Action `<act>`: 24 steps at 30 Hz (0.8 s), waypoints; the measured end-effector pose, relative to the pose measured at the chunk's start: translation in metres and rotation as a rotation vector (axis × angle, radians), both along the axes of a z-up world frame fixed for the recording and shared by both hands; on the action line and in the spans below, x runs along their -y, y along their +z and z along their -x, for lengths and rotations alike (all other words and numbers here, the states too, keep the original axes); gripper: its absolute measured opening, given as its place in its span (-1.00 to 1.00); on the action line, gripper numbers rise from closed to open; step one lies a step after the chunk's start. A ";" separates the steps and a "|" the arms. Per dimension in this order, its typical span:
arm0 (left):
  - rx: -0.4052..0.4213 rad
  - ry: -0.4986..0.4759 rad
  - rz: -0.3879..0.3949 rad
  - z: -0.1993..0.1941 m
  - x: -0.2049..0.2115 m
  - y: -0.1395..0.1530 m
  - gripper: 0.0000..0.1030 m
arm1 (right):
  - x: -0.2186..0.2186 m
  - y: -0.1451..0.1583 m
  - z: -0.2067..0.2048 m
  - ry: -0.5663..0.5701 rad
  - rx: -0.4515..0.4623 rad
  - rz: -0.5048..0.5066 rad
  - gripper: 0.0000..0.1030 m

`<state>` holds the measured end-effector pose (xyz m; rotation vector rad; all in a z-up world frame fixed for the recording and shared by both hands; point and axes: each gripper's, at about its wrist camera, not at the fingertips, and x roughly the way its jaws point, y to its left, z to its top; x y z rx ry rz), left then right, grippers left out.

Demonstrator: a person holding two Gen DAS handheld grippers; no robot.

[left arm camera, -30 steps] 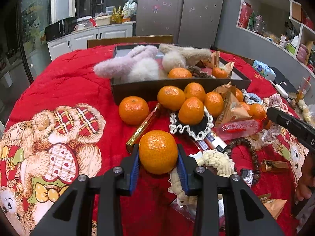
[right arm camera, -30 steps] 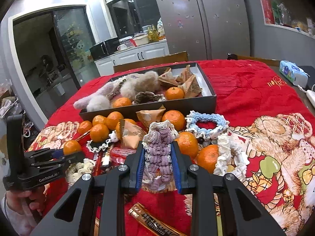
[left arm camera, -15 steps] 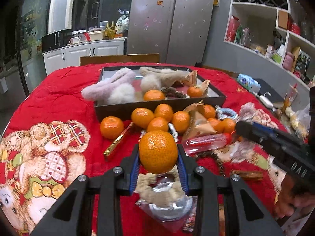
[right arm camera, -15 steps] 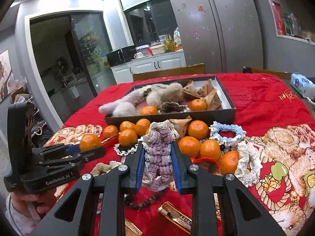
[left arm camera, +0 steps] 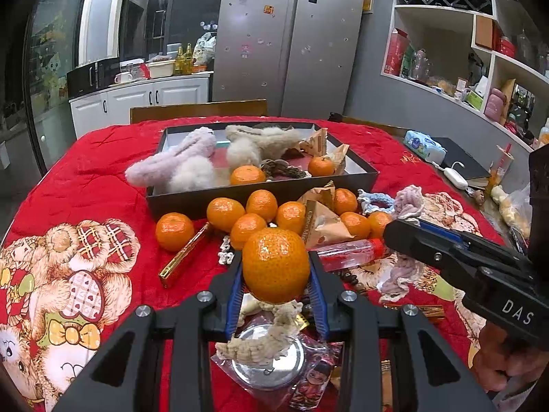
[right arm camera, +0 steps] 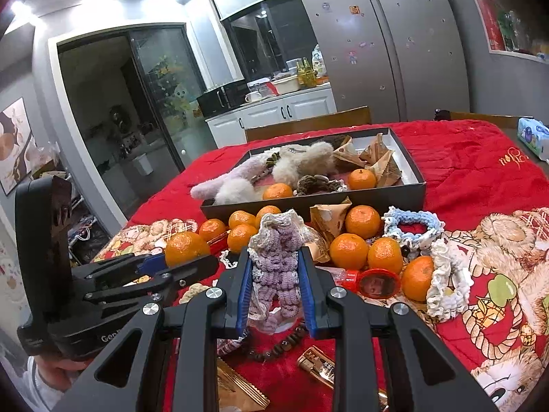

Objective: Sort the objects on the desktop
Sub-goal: 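Lift the orange with the left tool while the right tool lifts the scrunchie, then carry the orange in the left tool and scrunchie in the right tool over the black box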

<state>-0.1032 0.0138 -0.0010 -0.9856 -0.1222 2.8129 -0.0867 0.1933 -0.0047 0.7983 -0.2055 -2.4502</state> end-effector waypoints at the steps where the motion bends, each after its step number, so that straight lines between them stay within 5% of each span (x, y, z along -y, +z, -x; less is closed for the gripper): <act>1: -0.001 -0.002 0.000 0.000 -0.001 0.001 -0.31 | 0.000 0.000 0.000 0.000 -0.001 0.002 -0.51; 6: 0.010 -0.030 -0.042 -0.002 -0.001 0.004 -0.31 | -0.001 0.003 -0.002 0.002 -0.011 0.007 -0.51; 24: -0.006 -0.130 0.031 0.005 -0.010 0.047 -0.31 | -0.021 0.037 0.009 -0.001 0.004 0.082 -0.51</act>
